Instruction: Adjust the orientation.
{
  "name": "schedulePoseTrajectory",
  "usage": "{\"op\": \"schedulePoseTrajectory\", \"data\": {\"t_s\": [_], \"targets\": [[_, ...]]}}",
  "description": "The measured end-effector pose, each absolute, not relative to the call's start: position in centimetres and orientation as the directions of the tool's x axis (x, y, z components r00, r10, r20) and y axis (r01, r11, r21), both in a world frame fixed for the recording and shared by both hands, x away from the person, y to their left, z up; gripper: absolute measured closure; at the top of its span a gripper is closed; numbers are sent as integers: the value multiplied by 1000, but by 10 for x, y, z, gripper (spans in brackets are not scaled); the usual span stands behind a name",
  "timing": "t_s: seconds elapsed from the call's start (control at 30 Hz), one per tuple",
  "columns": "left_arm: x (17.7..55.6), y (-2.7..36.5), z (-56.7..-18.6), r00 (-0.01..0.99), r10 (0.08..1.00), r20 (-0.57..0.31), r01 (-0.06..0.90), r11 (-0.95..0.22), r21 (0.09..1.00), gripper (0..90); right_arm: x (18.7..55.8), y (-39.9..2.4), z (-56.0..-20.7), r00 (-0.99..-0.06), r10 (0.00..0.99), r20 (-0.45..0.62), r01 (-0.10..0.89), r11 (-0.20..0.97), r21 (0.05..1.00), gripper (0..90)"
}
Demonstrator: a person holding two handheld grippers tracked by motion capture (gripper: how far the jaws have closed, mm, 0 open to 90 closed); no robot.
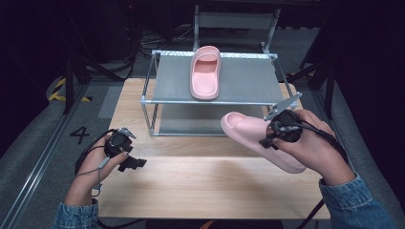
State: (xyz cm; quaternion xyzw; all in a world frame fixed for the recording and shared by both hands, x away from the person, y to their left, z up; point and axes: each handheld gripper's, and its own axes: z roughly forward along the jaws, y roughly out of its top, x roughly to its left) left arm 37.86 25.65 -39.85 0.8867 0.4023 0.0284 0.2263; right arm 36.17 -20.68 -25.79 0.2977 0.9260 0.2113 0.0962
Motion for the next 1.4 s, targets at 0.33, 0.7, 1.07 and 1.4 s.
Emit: {"op": "schedulePoseTrajectory", "data": {"t_s": [0.33, 0.7, 1.07, 1.4], "targets": [[380, 259, -400, 672, 727, -142, 705, -570, 421, 195, 373, -207, -227, -790, 612, -42, 520, 704, 483, 812], [382, 262, -401, 669, 728, -153, 710, -564, 422, 194, 398, -201, -206, -766, 640, -62, 539, 691, 481, 815], [387, 264, -402, 674, 721, -163, 708, -566, 423, 193, 429, -193, -193, -730, 678, -80, 568, 668, 482, 816], [395, 262, -405, 676, 716, -175, 710, -567, 418, 192, 463, -184, -189, -685, 722, -94, 607, 638, 473, 816]]}}
